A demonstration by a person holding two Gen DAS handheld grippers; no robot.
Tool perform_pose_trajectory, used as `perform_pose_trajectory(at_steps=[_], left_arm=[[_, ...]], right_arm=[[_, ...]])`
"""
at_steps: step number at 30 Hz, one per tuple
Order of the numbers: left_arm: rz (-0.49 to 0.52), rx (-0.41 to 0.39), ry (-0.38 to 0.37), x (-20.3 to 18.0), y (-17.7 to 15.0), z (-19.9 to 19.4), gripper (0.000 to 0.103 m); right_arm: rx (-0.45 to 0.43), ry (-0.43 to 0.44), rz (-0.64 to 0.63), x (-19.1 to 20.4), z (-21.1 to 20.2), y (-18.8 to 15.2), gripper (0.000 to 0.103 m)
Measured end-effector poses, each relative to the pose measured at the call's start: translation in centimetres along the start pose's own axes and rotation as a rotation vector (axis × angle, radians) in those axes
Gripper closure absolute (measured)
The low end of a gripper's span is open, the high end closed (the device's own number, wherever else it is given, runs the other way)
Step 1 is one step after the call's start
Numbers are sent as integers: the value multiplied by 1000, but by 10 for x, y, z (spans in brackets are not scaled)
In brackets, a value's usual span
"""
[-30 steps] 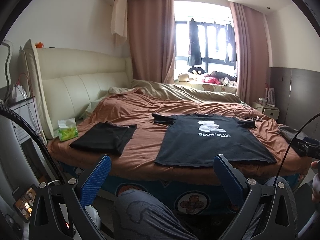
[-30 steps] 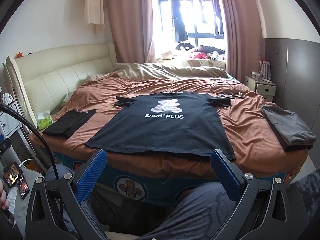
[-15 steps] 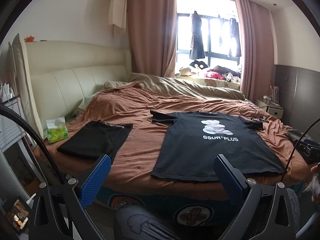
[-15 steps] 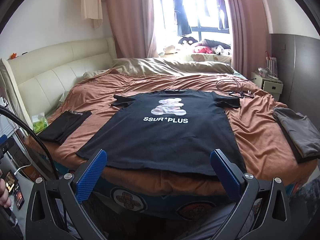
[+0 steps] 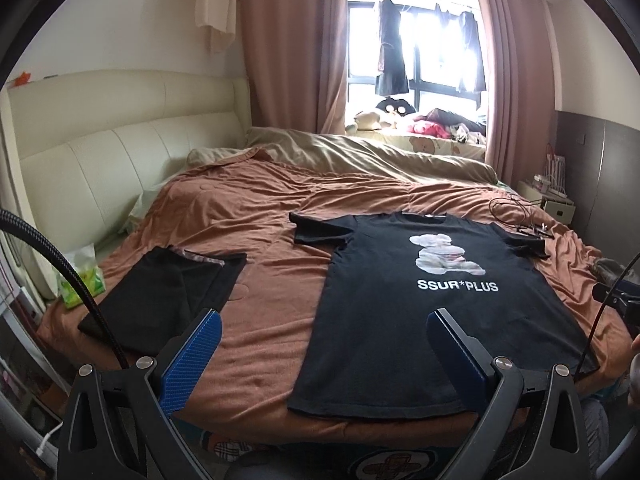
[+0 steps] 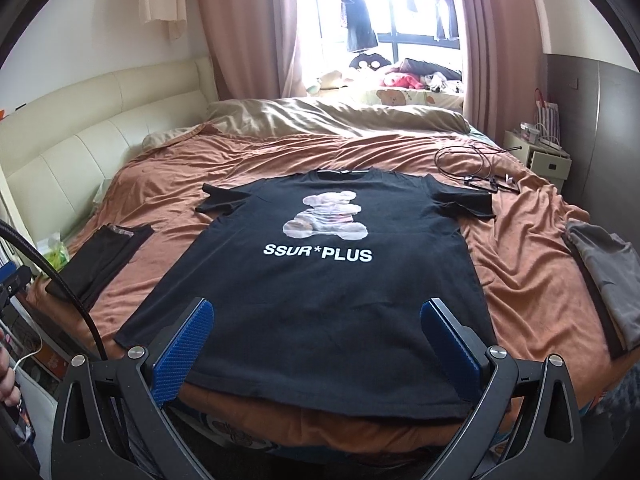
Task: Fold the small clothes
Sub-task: 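Move the left gripper to the side edge of the black bear-print T-shirt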
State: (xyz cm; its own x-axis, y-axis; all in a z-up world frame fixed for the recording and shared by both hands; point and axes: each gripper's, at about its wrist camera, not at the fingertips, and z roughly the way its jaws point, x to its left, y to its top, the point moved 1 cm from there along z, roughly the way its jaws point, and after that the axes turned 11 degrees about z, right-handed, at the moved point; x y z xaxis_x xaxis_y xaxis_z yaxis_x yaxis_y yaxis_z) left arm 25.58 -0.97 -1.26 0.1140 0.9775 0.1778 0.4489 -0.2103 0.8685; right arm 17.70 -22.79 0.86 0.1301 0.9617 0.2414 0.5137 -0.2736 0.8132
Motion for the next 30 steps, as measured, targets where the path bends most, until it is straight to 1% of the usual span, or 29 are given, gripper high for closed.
perform_pose_trajectory(at_steps=[2,3,8,13,17,20,22,24,28,30], left_arm=[[14,10,24,-1,9,15,0],[12,14,22,-1,13,22,0],[-37,27,-14,9,34,56,0],[-50,48,-35,17,56,94,0],[-78,49,-72,30,70,127,0],[-77,62,-61,36,80,152,0],[-79,69,-54,41,86,170,0],[-93,78,-55,45,92,187,0],[-105,101,-50,54,103,221,0],[-108,117,-45,59,107,241,1]], right_arm=[[15,8,-2,3,16,12,0],[22,8,-3,3,24,17,0],[30,20,-2,4,56,44,0],[26,38,-6,7,91,72,0],[29,59,-15,10,121,91,0],[51,95,-15,14,148,102,0],[73,113,-12,16,168,110,3],[98,128,-11,19,188,118,9],[139,150,0,22,231,136,14],[161,168,7,25,253,143,20]])
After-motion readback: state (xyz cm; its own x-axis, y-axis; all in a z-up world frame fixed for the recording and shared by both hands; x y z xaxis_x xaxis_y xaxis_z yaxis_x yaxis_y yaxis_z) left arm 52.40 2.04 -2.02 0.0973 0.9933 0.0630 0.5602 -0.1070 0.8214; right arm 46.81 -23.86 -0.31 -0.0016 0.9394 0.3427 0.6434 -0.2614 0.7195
